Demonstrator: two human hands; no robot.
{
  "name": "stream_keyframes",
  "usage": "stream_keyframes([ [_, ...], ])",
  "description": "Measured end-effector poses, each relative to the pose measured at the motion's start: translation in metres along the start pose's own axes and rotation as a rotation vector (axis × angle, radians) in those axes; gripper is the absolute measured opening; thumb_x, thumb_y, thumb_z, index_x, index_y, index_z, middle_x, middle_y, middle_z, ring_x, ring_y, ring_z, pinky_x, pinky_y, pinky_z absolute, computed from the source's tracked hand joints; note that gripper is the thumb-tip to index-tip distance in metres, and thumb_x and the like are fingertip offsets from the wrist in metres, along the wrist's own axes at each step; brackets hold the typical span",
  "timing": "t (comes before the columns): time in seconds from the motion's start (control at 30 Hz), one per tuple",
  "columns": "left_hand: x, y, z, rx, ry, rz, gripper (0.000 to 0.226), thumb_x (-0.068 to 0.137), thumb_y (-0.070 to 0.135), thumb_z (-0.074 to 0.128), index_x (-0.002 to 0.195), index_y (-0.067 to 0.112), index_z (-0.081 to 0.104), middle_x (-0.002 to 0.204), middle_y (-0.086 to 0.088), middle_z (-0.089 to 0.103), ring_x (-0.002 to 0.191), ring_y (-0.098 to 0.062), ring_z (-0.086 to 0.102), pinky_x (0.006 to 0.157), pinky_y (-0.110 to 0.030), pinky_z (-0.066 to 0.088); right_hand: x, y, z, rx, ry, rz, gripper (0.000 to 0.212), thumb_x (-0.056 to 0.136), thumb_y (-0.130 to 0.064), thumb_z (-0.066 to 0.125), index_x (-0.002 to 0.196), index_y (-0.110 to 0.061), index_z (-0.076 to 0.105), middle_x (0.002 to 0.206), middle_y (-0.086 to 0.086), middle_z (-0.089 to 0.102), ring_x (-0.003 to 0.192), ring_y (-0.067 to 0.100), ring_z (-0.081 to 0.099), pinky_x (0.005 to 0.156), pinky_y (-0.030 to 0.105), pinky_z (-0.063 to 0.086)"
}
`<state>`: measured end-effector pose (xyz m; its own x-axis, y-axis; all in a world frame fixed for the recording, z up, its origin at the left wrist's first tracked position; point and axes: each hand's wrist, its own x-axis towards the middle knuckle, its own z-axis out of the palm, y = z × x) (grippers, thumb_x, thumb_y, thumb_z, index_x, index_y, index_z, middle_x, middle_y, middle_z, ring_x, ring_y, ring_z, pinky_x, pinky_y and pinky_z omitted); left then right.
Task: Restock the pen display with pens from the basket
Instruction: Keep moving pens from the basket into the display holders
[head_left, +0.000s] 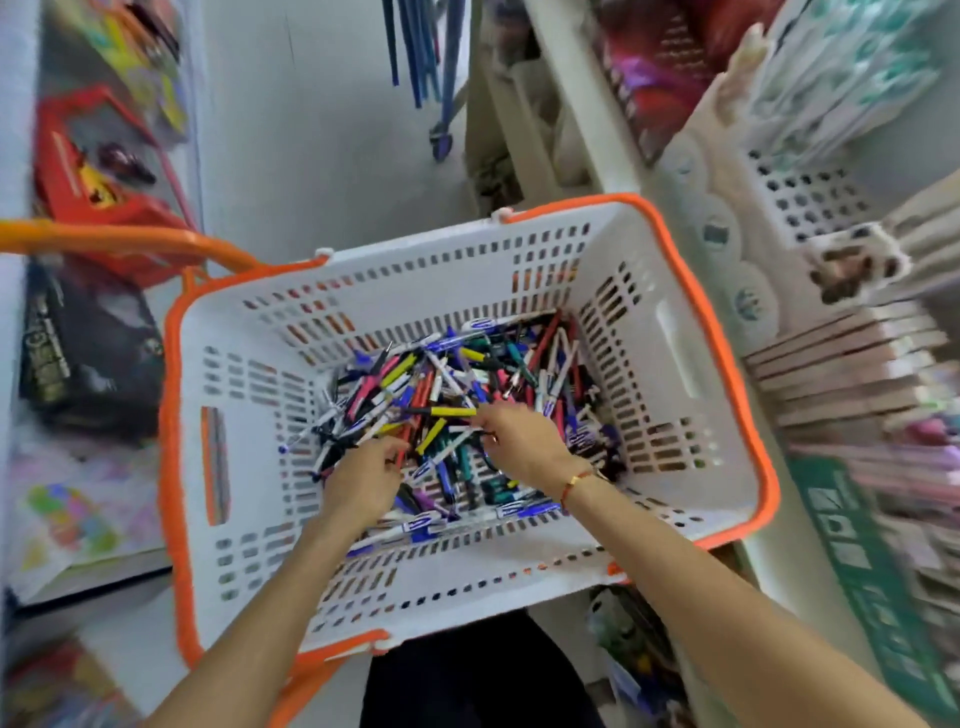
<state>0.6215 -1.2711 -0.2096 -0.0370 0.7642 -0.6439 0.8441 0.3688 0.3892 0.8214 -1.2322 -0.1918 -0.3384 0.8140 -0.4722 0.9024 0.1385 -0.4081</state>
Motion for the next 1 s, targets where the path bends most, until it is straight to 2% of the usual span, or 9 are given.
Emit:
stream_keyframes([
  [0.03,0.002,-0.006,0.003,0.037,-0.035,0.004,0.043,0.100,0.008,0.045,0.141,0.022,0.049,0.135,-0.006,0.056,0.065,-0.017,0.054,0.048,-0.025,0.037,0.008,-0.006,0.009,-0.057,-0.003,-0.071,0.035,0.096,-0.003,0.048,0.129,-0.011,0.057,0.123,0.011,0.060,0.116,0.029,0.052,0.091,0.040,0.048],
  [0.13,0.009,-0.018,0.008,0.215,-0.136,0.023,0.043,0.099,0.011,0.048,0.141,0.023,0.047,0.140,-0.007,0.049,0.106,-0.026,0.057,0.076,-0.037,0.049,0.025,-0.015,0.032,-0.292,0.030,-0.190,0.060,0.092,-0.002,0.052,0.148,-0.011,0.034,0.151,0.011,0.035,0.141,0.032,0.028,0.116,0.043,0.025],
  [0.2,0.013,-0.024,0.013,0.190,-0.192,0.014,0.034,0.100,0.015,0.048,0.133,0.022,0.053,0.136,-0.007,0.051,0.108,-0.025,0.057,0.083,-0.039,0.050,0.033,-0.012,0.042,-0.453,-0.022,-0.150,0.079,0.094,-0.014,0.055,0.156,-0.014,0.005,0.163,0.008,0.005,0.150,0.030,0.001,0.121,0.047,0.005],
  [0.3,0.017,-0.028,0.016,0.116,-0.066,0.018,0.028,0.098,0.016,0.051,0.124,0.021,0.057,0.129,-0.002,0.057,0.102,-0.022,0.058,0.078,-0.038,0.052,0.036,0.000,0.051,-0.670,-0.074,-0.118,0.085,0.097,-0.025,0.053,0.155,-0.015,-0.009,0.162,0.009,-0.013,0.149,0.031,-0.013,0.120,0.049,0.002],
  [0.43,0.031,-0.022,0.010,-0.014,0.025,0.061,0.044,0.097,0.024,0.055,0.139,0.019,0.042,0.125,0.000,0.059,0.105,-0.022,0.060,0.081,-0.040,0.053,0.043,0.004,0.052,-0.875,-0.045,-0.228,0.056,0.099,-0.026,0.048,0.147,-0.006,0.026,0.149,0.015,0.028,0.137,0.034,0.030,0.117,0.047,0.021],
  [0.53,0.044,-0.012,0.012,0.017,-0.162,0.046,0.061,0.092,0.034,0.064,0.143,0.016,0.036,0.132,-0.005,0.054,0.117,-0.025,0.055,0.093,-0.042,0.049,0.051,-0.003,0.050,-0.858,-0.079,-0.200,0.038,0.098,-0.022,0.047,0.133,-0.007,0.040,0.127,0.010,0.045,0.119,0.029,0.043,0.110,0.042,0.028],
  [0.67,0.042,0.002,0.028,0.171,-0.361,0.017,0.071,0.084,0.046,0.069,0.139,0.013,0.038,0.152,-0.011,0.021,0.140,-0.033,0.020,0.111,-0.043,0.031,0.051,-0.013,0.046,-0.809,-0.168,-0.154,0.030,0.099,-0.019,0.048,0.126,-0.009,0.045,0.119,0.009,0.054,0.111,0.028,0.051,0.104,0.041,0.033],
  [0.83,0.036,0.002,0.032,0.081,-0.294,-0.005,0.035,0.083,0.050,0.069,0.096,0.020,0.056,0.128,-0.006,0.038,0.127,-0.029,0.035,0.102,-0.039,0.040,0.035,-0.012,0.043,-0.577,-0.334,-0.090,0.040,0.095,-0.008,0.052,0.133,-0.009,0.041,0.130,0.013,0.052,0.119,0.032,0.047,0.095,0.044,0.045],
  [1.0,0.016,0.009,0.008,0.079,-0.190,0.077,0.032,0.089,0.053,0.061,0.102,0.024,0.063,0.076,0.012,0.054,0.073,-0.014,0.056,0.059,-0.027,0.044,0.021,-0.014,0.017,-0.499,-0.412,-0.069,0.043,0.098,-0.011,0.049,0.139,-0.010,0.037,0.133,0.013,0.052,0.129,0.034,0.040,0.105,0.053,0.036],
])
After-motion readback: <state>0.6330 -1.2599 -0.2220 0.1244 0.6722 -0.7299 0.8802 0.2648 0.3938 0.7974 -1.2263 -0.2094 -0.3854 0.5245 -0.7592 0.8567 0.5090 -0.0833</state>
